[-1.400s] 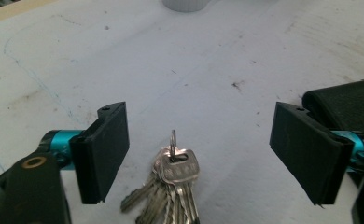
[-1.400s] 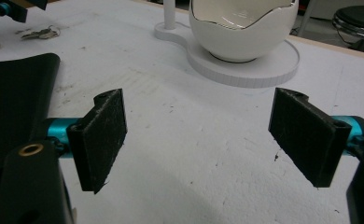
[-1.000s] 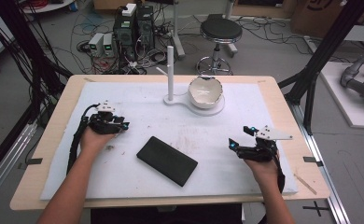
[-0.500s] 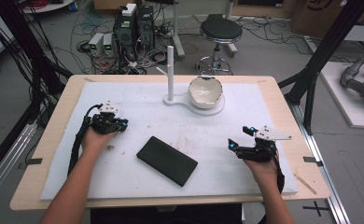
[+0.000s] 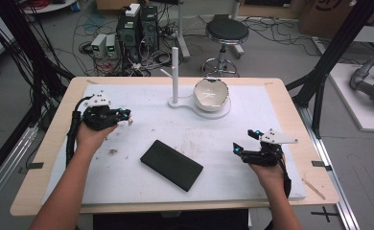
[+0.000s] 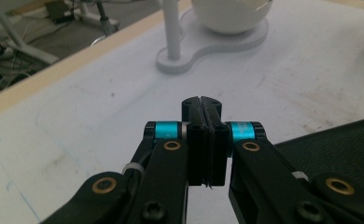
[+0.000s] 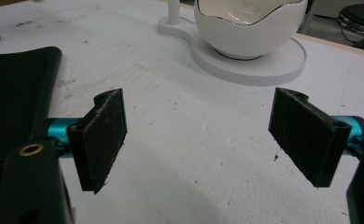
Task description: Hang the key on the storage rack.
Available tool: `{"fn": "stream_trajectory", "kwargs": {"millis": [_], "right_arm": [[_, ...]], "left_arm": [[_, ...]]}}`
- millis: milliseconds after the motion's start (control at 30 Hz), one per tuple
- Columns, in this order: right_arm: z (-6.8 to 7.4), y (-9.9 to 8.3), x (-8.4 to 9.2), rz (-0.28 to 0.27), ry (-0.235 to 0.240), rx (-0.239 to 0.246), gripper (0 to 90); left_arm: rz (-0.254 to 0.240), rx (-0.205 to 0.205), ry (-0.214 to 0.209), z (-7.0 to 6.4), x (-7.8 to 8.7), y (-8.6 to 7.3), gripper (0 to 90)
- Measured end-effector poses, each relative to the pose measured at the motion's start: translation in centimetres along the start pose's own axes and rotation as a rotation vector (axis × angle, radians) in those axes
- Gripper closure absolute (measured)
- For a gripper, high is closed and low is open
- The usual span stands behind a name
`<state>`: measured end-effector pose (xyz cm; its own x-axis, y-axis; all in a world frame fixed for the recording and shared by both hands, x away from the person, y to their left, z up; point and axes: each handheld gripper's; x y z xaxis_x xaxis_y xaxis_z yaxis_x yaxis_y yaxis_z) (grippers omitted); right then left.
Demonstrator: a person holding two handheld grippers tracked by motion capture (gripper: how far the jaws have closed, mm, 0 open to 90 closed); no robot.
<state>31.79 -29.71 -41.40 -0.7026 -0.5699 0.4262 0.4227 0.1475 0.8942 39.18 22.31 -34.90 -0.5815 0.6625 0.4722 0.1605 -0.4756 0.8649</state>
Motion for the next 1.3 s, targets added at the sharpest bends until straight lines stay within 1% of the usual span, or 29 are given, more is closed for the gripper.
{"fn": "stream_trajectory", "kwargs": {"millis": [33,67,100,233,333,467,500,567,600,667,767,900,967,1133,1300], "right_arm": [[0.0,0.0,0.0,-0.001,0.0,-0.002,19.6],[0.0,0.0,0.0,-0.001,0.0,-0.002,19.6],[-0.1,0.0,0.0,0.0,0.0,-0.004,19.6],[-0.2,-0.1,0.0,0.004,-0.001,-0.007,19.6],[-0.2,-0.1,0.0,0.0,-0.002,-0.01,19.6],[-0.3,-0.1,0.1,-0.002,-0.005,-0.018,19.6],[-0.4,-0.1,0.2,-0.005,-0.007,-0.014,19.6],[-0.5,-0.1,0.2,-0.005,-0.01,-0.018,19.6],[-0.5,-0.1,0.2,-0.004,-0.01,-0.02,19.6],[-0.5,-0.1,0.1,-0.003,-0.009,-0.018,19.6],[-0.5,-0.1,0.0,-0.003,-0.008,-0.015,19.6],[-0.5,-0.1,-0.1,0.008,-0.011,-0.018,19.6],[-0.5,-0.1,-0.1,0.008,-0.01,-0.019,19.6],[-0.6,-0.1,-0.1,0.006,-0.01,-0.022,19.6],[-0.6,-0.1,-0.1,0.006,-0.006,-0.024,19.6]], "left_arm": [[-0.008,-0.012,-0.005,-0.2,0.1,0.7,88.9],[-0.008,-0.012,-0.005,-0.2,0.1,0.7,88.9],[-0.012,-0.036,-0.009,-0.4,0.2,2.1,88.9],[-0.037,-0.06,-0.033,-0.7,0.0,4.8,88.9],[-0.054,-0.078,-0.054,-0.8,-0.5,6.7,88.9],[-0.079,-0.079,-0.086,-0.6,-1.5,9.0,88.9],[-0.084,-0.076,-0.097,-0.6,-1.7,9.5,88.8],[-0.094,-0.079,-0.104,-0.4,-2.3,10.5,88.8],[-0.093,-0.081,-0.114,-0.3,-2.6,11.0,88.8],[-0.102,-0.082,-0.117,-0.2,-3.2,12.0,88.8],[-0.101,-0.093,-0.131,0.0,-4.1,13.4,88.9],[-0.082,-0.106,-0.127,0.4,-5.4,14.6,88.8],[-0.081,-0.108,-0.126,0.6,-5.9,15.0,88.8],[-0.075,-0.093,-0.122,1.4,-7.1,15.7,88.9],[-0.073,-0.076,-0.105,2.4,-8.2,16.3,88.9]]}}
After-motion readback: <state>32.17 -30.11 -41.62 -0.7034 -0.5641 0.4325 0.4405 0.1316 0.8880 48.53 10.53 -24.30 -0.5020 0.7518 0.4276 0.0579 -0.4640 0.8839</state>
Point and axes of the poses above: each handheld gripper's, and its own axes: x roughly backward along the jaws, y roughly out of its top, z roughly to its left, and after that the axes turned 9 degrees about -x, right-handed
